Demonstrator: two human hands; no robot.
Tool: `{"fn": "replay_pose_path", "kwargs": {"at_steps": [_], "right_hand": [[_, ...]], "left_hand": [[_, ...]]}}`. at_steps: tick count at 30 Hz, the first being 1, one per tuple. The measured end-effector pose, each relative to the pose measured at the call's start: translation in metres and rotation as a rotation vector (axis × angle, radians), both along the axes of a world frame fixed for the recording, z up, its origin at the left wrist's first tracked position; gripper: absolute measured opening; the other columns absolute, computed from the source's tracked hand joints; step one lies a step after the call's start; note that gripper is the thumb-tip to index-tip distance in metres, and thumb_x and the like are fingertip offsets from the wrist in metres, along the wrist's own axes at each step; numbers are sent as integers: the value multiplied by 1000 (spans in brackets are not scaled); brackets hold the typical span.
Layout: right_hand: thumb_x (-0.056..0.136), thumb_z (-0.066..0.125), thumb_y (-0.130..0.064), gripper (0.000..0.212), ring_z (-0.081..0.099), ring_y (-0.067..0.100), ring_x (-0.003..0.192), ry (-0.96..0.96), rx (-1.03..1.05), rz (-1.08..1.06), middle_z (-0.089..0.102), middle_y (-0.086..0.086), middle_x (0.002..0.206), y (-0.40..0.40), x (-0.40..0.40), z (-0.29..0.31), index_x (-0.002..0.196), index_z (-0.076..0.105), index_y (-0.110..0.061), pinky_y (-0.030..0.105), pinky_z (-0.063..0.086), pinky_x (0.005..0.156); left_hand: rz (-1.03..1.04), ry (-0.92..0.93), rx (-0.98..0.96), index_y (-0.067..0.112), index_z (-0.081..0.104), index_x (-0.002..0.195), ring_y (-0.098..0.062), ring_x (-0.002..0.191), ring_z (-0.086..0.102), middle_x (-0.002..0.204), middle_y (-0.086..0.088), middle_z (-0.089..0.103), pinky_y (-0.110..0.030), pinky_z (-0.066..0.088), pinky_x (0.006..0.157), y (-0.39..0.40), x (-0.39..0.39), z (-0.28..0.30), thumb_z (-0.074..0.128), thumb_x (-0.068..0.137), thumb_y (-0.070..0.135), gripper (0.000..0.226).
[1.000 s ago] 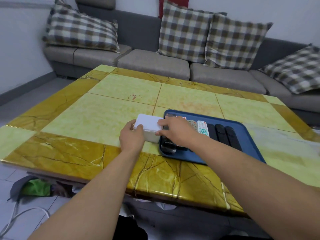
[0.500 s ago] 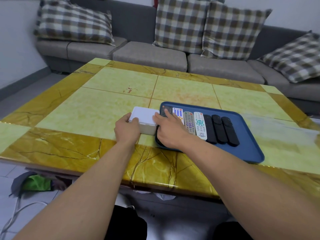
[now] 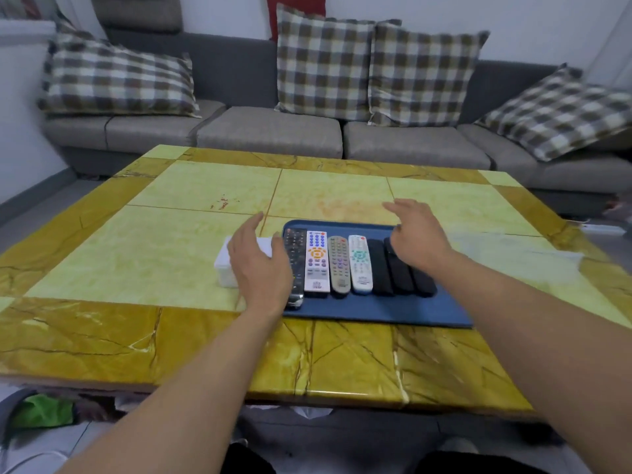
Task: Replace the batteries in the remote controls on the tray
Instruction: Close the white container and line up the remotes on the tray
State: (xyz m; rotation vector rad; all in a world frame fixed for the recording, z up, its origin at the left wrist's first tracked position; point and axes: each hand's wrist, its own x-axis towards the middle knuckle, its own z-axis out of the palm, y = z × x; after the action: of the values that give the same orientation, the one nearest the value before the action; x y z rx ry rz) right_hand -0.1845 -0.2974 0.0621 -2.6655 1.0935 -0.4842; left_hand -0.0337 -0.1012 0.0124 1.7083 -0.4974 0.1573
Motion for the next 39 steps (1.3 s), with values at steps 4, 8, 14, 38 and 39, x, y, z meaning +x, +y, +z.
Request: {"fn": "replay_pose_path", "kwargs": {"at_steps": [4, 8, 14, 38, 39], "right_hand": [[90, 52, -14, 62, 37, 33, 137, 149, -102, -307, 40, 9, 154, -67, -88, 11, 150, 41, -17, 41, 35, 111], [103, 33, -46, 47, 51, 36, 125, 300, 16, -374, 59, 12, 137, -101, -147, 0, 131, 61, -22, 41, 41, 100], [96, 32, -69, 60, 64, 25, 98, 208, 180, -232, 72, -1, 97, -97, -173, -15, 91, 73, -25, 39, 47, 88], [81, 81, -28, 12, 60, 21, 80, -202, -548, 72, 68, -1, 85, -70, -220, -79, 88, 77, -18, 31, 46, 73], [83, 79, -24, 8, 59, 21, 79, -243, -620, 78, 67, -1, 85, -66, -226, -80, 86, 76, -18, 32, 46, 72]], "left_hand": [[-293, -6, 77, 27, 53, 138, -6, 125, 44, 135, 11, 52, -22, 33, 104, -55, -57, 11, 57, 100, 22, 39], [-545, 92, 198, 25, 50, 142, -8, 128, 48, 145, 8, 51, -27, 37, 104, -113, -101, 20, 59, 100, 30, 43], [-749, 203, 396, 20, 35, 153, 7, 67, 42, 154, 2, 43, -20, 39, 64, -178, -149, 32, 53, 103, 38, 56], [-984, 161, 289, 14, 71, 101, -21, 106, 64, 107, -2, 71, -26, 49, 81, -244, -193, 40, 68, 95, 32, 19], [-1002, 115, 318, 16, 71, 100, -20, 107, 65, 108, -1, 71, -27, 49, 83, -241, -194, 39, 68, 95, 27, 13]]}}
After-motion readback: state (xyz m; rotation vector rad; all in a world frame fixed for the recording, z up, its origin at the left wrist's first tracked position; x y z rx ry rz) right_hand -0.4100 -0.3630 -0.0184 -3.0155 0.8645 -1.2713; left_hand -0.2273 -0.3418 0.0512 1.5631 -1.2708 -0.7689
